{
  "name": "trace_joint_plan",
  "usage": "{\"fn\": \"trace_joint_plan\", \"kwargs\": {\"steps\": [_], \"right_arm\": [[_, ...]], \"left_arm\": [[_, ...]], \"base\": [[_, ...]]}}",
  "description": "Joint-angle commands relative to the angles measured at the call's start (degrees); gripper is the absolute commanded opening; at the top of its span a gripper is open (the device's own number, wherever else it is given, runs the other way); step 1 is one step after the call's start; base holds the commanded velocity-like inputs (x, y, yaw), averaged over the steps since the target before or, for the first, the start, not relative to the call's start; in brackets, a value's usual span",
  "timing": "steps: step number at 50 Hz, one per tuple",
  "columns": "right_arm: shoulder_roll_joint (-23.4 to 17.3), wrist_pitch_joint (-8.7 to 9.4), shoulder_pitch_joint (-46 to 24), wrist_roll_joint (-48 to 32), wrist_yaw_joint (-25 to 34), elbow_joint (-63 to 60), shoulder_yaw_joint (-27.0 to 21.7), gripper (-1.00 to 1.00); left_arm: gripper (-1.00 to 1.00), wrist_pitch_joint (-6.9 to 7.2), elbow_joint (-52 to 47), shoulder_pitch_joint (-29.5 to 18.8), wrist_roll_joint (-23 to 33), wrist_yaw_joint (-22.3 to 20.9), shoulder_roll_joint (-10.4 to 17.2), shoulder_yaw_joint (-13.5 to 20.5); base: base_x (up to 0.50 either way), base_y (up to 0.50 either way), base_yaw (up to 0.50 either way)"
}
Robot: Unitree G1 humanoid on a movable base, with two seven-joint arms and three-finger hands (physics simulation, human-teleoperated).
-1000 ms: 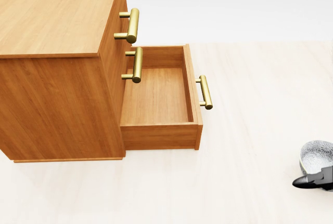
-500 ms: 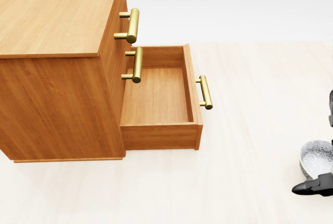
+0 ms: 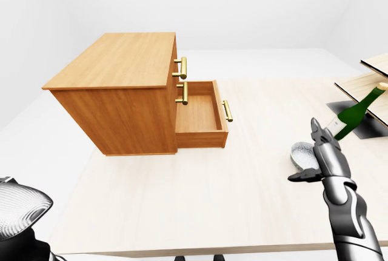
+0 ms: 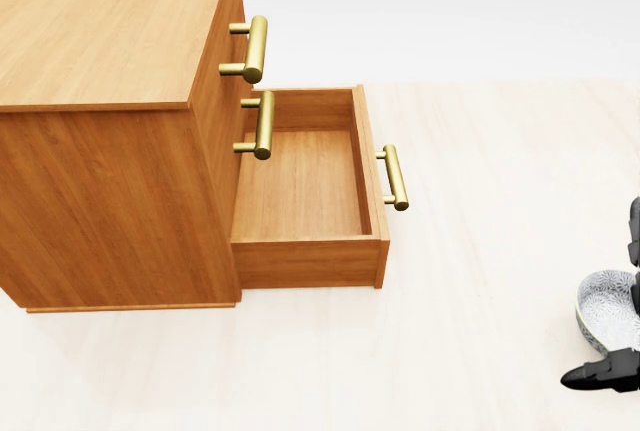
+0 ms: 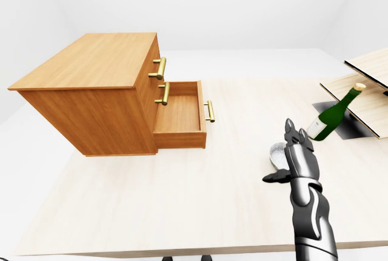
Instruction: Put the bowl on top of the cabinet.
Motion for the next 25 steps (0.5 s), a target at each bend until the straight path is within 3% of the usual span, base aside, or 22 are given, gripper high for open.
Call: {"fn": "trace_joint_plan", "kwargs": {"steps": [1,25], "right_arm": [[-0.42,0.00,0.01,-0.63,-1.62,2.37,0.47,1.00],[-2.86,0.00,-5.02,-0.74,-8.40,14.49,4.46,1.00]], "left_arm": [[1.00,0.00,0.00,0.10,-0.71,0.48,0.38,0.17],[1.00,0.00,0.00,0.42,0.23,-0.02,-0.06,-0.41]], "base": [[0.00,0.00,0.00],[0.00,0.00,0.00]]}}
